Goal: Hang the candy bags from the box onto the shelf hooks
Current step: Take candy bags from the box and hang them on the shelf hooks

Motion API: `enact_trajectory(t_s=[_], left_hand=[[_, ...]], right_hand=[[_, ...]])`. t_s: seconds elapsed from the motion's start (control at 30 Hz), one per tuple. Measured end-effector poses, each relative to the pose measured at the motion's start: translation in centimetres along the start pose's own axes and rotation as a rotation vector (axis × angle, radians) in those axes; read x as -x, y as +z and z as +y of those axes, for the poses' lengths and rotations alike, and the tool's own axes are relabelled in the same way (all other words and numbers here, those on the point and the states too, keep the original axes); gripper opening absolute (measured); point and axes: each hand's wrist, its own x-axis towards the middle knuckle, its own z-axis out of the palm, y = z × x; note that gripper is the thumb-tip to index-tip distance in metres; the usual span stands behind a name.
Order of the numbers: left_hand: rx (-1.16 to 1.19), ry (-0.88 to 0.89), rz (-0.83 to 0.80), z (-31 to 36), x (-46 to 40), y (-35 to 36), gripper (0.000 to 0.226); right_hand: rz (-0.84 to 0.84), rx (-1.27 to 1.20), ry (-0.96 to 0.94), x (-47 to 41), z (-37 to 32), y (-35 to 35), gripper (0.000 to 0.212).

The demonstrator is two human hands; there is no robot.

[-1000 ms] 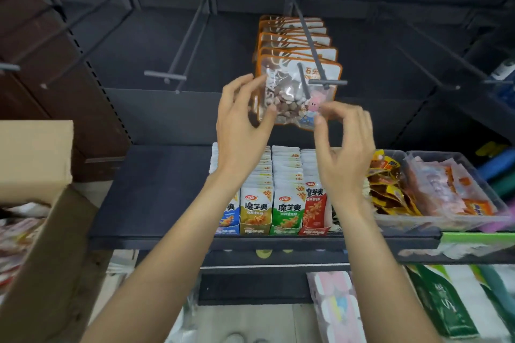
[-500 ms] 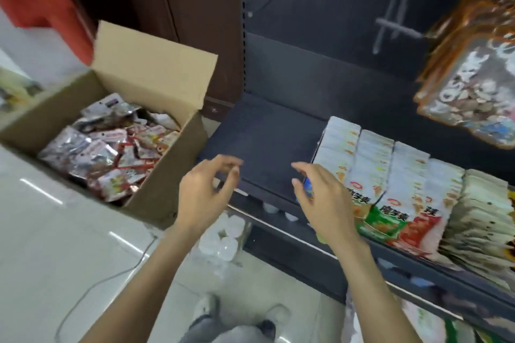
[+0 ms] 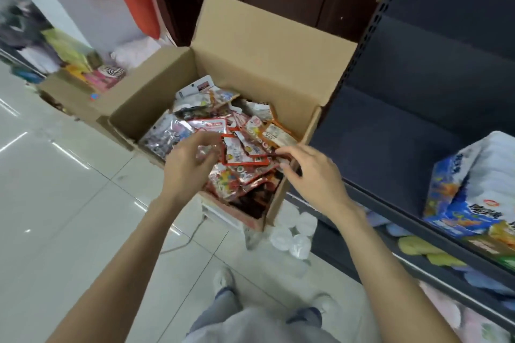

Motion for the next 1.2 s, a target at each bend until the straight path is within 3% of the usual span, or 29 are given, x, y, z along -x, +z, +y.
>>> enact_trajectory(t_s=[0.23,0.43,0.67,0.8,0.9,0.97,1.1,1.2], left_hand=[[0.011,0.064,-0.166,-5.6,-7.6,0.1,0.027],[-0.035,0.129,-0.161,-8.5,-11.6,-0.2,0.034],[-0.239,-0.004,-0.263,-11.8,-15.3,-0.3,0.057],[-0.296,0.023,-0.407,-13.1,-18.2,0.5,0.077],[-0.42,0.118,-0.571,-13.5,-20.4,2.0,0.093],[-0.513,0.185,-0.624,-13.5,-21.1,2.9,0.09],[-0.524,0.365,-0.58,-13.9,-21.6,3.5,0.067],[-0.399,0.538,-0.533,-14.3,-21.1,3.3,0.055]], right_hand=[[-0.082,0.097,0.177,-8.3,-0.9,3.5,0.036],[-0.234,0.152,0.313,-13.3,1.0,6.3,0.08],[-0.248,0.042,0.434,-16.6,2.3,9.0,0.1],[-0.217,0.032,0.48,-18.1,2.6,9.6,0.097],[-0.288,0.038,0.516,-18.9,2.4,9.6,0.102],[-0.359,0.01,0.548,-18.4,2.2,9.7,0.114],[-0.452,-0.06,0.578,-16.8,2.6,9.9,0.134],[-0.359,-0.155,0.625,-16.4,2.1,10.0,0.131]])
